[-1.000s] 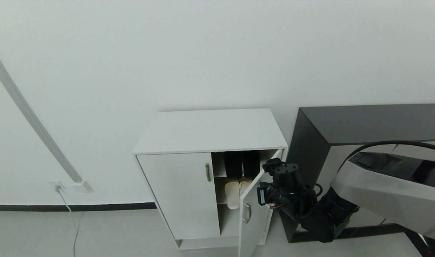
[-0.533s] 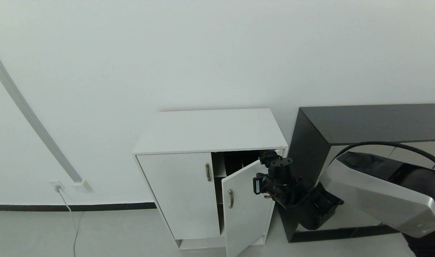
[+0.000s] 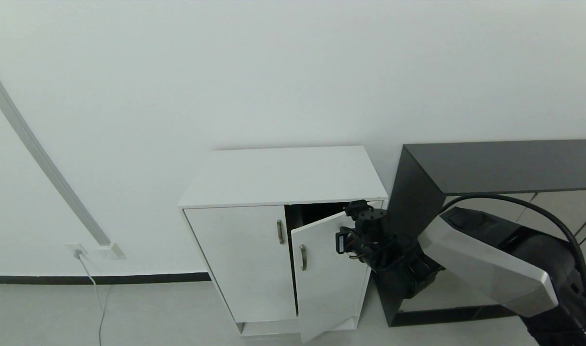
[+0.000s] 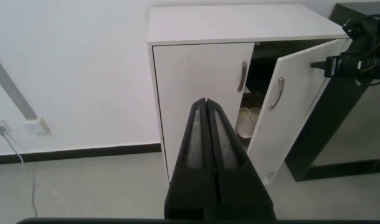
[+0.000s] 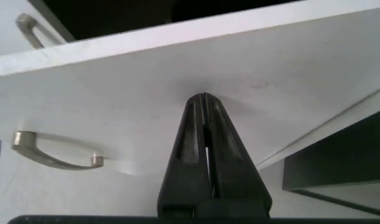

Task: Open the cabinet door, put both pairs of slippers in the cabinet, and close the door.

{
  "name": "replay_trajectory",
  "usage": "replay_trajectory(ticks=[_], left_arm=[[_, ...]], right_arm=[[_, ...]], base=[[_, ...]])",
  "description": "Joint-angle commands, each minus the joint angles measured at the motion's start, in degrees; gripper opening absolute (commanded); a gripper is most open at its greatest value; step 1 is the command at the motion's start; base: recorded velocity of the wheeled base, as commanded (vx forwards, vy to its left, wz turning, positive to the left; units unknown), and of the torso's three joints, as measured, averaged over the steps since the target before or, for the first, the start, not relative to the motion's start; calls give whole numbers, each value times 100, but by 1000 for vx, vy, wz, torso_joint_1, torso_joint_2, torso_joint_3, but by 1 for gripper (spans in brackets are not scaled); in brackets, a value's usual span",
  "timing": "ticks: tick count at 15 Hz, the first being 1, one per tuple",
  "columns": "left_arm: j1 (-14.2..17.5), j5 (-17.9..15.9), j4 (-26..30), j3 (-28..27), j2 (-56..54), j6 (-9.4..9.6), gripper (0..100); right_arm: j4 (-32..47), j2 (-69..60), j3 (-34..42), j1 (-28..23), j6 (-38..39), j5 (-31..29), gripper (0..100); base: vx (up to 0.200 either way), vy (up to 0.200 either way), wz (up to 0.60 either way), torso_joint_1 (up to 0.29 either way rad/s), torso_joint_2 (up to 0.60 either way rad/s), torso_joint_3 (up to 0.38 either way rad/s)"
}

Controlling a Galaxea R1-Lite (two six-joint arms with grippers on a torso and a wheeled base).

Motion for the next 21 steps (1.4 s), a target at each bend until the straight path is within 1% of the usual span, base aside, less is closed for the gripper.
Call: replay_trajectory(ticks=[1, 3, 5, 15, 21], left_arm=[[0, 3, 0, 0, 7, -1, 0], [0, 3, 0, 0, 7, -1, 0], [0, -6, 0, 0, 7, -1, 0], [0, 3, 0, 0, 7, -1, 0], [0, 3, 0, 0, 7, -1, 0]], right_arm=[[138, 203, -382, -103, 10, 14, 0], [331, 309, -699, -155, 10, 58, 0], [428, 344, -804, -182, 10, 67, 0], [507, 405, -1033, -261, 10, 67, 0], [683, 467, -1314, -270, 10, 67, 0]], base=[[0, 0, 0, 0, 0, 0], [0, 0, 0, 0, 0, 0], [0, 0, 0, 0, 0, 0], [0, 0, 0, 0, 0, 0], [0, 0, 0, 0, 0, 0]])
